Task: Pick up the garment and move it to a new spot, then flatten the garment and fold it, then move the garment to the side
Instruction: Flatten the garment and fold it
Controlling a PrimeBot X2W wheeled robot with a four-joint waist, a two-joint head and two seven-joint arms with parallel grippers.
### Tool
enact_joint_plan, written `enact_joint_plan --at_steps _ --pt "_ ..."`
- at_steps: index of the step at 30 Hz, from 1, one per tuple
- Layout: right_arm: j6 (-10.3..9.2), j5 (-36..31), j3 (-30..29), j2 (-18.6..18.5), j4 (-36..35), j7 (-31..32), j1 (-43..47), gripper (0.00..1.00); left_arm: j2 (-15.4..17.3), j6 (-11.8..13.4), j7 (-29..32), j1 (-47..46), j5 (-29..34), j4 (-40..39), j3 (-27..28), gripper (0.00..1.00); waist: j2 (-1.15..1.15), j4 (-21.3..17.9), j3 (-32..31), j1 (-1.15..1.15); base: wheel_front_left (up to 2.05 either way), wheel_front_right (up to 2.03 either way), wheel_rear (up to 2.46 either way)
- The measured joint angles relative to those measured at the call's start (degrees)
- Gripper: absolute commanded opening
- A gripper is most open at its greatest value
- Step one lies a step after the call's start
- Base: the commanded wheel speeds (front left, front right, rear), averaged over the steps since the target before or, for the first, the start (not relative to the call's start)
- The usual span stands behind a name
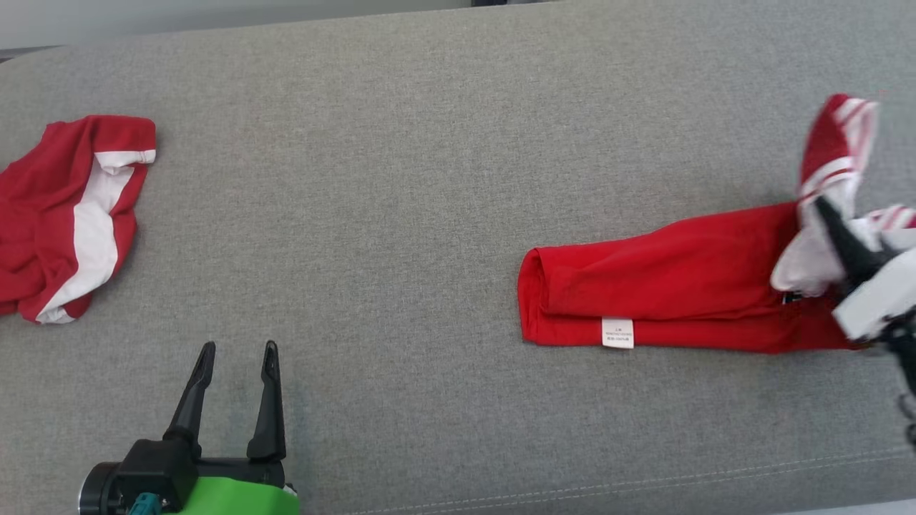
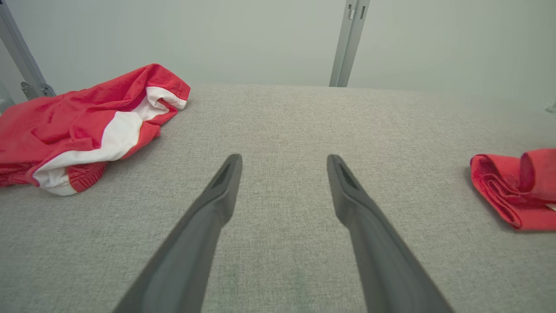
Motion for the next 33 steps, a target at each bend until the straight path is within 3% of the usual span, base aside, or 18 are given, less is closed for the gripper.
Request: enact_joint_plan --at_steps 4,8,11,15,21,22,23,24,33 --pt "0.0 -3.6 8.3 10.3 -6.7 1.9 1.9 0.0 -0.1 -0.1 0.0 0.4 0.0 0.2 -0.6 1.0 0.0 -0.6 -0.9 0.0 0.0 0.0 0.0" --pt "0.0 -10.2 12.5 21.5 -4.4 0.1 2.3 0.0 -0.2 -0.1 0.0 0.2 0.1 0.5 -1.7 1.0 0.0 -0.3 -1.4 0.0 0.0 0.0 0.0" --pt "0.0 -15.7 12.7 26.8 -0.1 -2.5 1.8 0.0 -0.2 -0.1 0.0 0.3 0.0 0.9 -2.7 1.0 0.0 0.3 -1.4 0.0 0.0 0.0 0.0" --pt "0.0 -20.0 12.4 29.7 3.9 -5.3 -0.2 0.0 -0.3 0.1 0.0 0.5 -0.6 1.5 -3.0 1.0 0.0 1.4 -1.3 0.0 0.0 0.0 0.0" --pt "0.0 -22.5 13.1 30.6 6.9 -8.6 -2.4 0.0 -0.3 1.1 0.0 0.8 -1.7 1.9 -4.3 1.0 0.0 1.4 -1.1 0.0 0.0 0.0 0.0" --pt "0.0 -22.9 13.6 30.6 7.0 -9.2 -2.7 0.25 -0.3 1.4 0.0 0.8 -1.8 1.9 -4.7 1.0 0.0 1.4 -1.1 0.0 0.0 0.0 0.0" --pt "0.0 -23.2 14.0 30.7 7.0 -9.9 -2.8 0.88 -0.3 1.5 0.0 0.8 -1.9 1.9 -5.0 1.0 0.0 1.3 -1.2 0.0 0.0 0.0 0.0" --pt "0.0 -23.0 14.5 30.7 6.9 -10.6 -2.9 1.0 -0.3 1.7 0.0 0.8 -2.1 2.0 -5.2 1.0 0.0 1.2 -1.2 0.0 0.0 0.0 0.0" --pt "0.0 -22.1 15.0 30.8 0.8 -14.4 -0.8 1.0 -0.3 2.5 0.0 0.9 -3.7 1.6 -5.1 1.0 0.0 -0.1 -1.9 0.0 0.0 0.0 0.0"
